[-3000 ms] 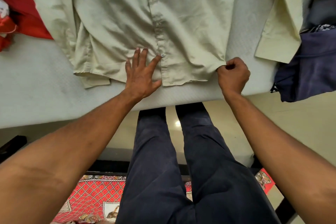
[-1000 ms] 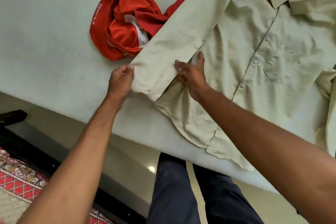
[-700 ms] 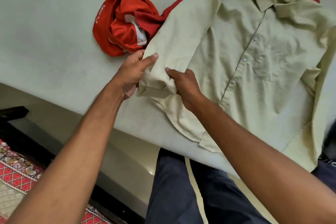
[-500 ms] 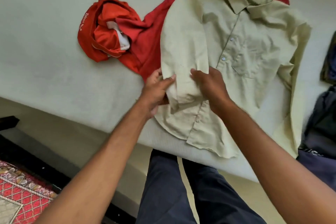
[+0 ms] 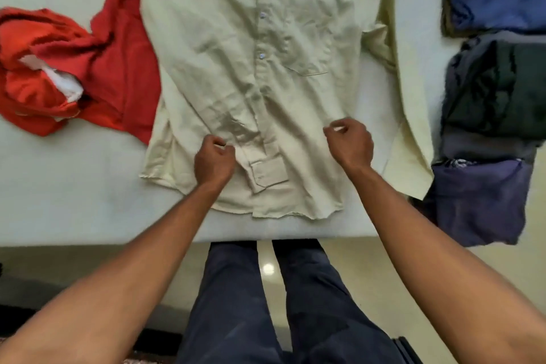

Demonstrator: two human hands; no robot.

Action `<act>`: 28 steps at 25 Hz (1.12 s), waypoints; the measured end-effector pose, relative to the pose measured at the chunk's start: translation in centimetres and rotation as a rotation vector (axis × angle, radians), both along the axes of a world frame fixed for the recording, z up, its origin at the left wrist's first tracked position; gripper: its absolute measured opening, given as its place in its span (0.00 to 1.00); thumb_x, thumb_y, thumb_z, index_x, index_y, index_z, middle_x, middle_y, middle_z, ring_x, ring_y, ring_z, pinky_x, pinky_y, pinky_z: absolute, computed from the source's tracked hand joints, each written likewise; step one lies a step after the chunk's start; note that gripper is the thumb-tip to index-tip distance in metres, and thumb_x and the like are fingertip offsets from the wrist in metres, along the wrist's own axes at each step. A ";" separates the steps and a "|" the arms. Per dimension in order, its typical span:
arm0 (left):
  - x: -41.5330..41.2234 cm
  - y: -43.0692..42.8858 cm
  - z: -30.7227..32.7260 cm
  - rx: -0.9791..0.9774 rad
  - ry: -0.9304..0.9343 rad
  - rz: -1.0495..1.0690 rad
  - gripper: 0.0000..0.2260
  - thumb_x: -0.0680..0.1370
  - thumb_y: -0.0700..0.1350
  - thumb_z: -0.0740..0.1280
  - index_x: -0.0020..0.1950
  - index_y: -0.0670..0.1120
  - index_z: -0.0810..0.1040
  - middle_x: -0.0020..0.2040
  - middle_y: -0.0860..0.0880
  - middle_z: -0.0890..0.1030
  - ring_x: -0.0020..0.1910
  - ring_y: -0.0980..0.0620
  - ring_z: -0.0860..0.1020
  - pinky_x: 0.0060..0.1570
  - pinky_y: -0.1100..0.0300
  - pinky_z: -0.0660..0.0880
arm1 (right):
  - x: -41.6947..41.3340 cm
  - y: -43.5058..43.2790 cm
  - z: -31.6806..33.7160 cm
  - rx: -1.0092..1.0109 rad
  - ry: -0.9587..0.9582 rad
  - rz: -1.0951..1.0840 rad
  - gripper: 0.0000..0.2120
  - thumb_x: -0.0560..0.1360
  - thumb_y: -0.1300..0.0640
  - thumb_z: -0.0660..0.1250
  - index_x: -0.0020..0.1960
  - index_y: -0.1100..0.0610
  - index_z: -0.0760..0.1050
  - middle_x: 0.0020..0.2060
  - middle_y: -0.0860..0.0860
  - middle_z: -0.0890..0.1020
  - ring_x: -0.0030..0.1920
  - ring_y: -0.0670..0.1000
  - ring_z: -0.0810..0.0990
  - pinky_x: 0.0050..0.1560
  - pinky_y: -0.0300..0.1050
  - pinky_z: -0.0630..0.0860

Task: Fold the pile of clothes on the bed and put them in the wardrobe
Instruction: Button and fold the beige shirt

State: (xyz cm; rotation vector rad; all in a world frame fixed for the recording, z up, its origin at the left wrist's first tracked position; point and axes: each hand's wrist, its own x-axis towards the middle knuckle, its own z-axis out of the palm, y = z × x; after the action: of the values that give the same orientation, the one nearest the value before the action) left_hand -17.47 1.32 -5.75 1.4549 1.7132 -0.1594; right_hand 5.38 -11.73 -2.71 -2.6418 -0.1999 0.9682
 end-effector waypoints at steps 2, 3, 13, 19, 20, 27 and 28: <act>0.6 0.2 -0.2 0.158 -0.049 -0.329 0.13 0.74 0.43 0.72 0.58 0.44 0.78 0.51 0.44 0.79 0.53 0.43 0.77 0.53 0.52 0.72 | 4.0 -2.3 1.5 0.037 -0.270 0.090 0.23 0.73 0.49 0.71 0.67 0.48 0.75 0.60 0.50 0.80 0.61 0.56 0.77 0.58 0.50 0.73; 1.3 0.2 -0.4 0.198 -0.072 -0.505 0.17 0.73 0.43 0.73 0.60 0.44 0.78 0.55 0.43 0.78 0.56 0.41 0.76 0.56 0.50 0.72 | 6.3 -3.7 2.0 -0.005 -0.405 0.149 0.29 0.72 0.50 0.73 0.72 0.49 0.71 0.65 0.53 0.76 0.64 0.58 0.74 0.60 0.53 0.72; 12.6 -0.8 -2.5 -0.081 0.058 -0.568 0.14 0.73 0.50 0.70 0.56 0.46 0.83 0.57 0.42 0.81 0.57 0.41 0.79 0.59 0.50 0.75 | 14.1 -12.0 -0.6 -0.211 -0.375 0.128 0.14 0.79 0.51 0.63 0.61 0.53 0.79 0.58 0.54 0.81 0.56 0.61 0.80 0.48 0.51 0.71; 16.8 -4.3 -2.0 -0.199 -0.134 -0.463 0.12 0.78 0.46 0.70 0.59 0.44 0.80 0.51 0.47 0.81 0.50 0.48 0.79 0.50 0.57 0.73 | 13.5 -12.1 -2.1 -0.324 -0.208 0.247 0.20 0.76 0.48 0.71 0.65 0.52 0.74 0.59 0.55 0.77 0.59 0.61 0.78 0.49 0.53 0.73; 16.8 -4.8 -2.5 -0.206 -0.115 -0.489 0.12 0.77 0.46 0.70 0.59 0.44 0.80 0.52 0.46 0.81 0.51 0.47 0.80 0.52 0.55 0.75 | 13.8 -11.9 -2.4 -0.326 -0.224 0.217 0.14 0.77 0.53 0.69 0.61 0.54 0.77 0.57 0.55 0.80 0.57 0.61 0.79 0.48 0.51 0.71; 16.3 -6.5 -4.2 -0.066 -0.014 -0.623 0.13 0.75 0.48 0.69 0.58 0.48 0.83 0.61 0.41 0.77 0.60 0.41 0.76 0.64 0.48 0.72 | 14.2 -12.9 -2.9 -0.343 -0.174 0.068 0.08 0.73 0.53 0.68 0.51 0.53 0.81 0.50 0.54 0.83 0.53 0.62 0.82 0.46 0.48 0.71; 16.3 -6.5 -4.4 -0.059 -0.007 -0.640 0.13 0.75 0.47 0.69 0.59 0.47 0.83 0.62 0.41 0.76 0.60 0.41 0.75 0.65 0.49 0.72 | 13.9 -13.2 -3.0 -0.350 -0.166 0.071 0.08 0.73 0.54 0.67 0.49 0.54 0.81 0.49 0.56 0.84 0.51 0.63 0.82 0.45 0.48 0.71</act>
State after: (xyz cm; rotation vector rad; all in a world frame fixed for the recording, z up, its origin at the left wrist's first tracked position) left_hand -1.13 -5.13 -10.14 1.9084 1.1716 -0.5391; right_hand 19.30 -24.88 -5.69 -3.0580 -0.1766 0.8729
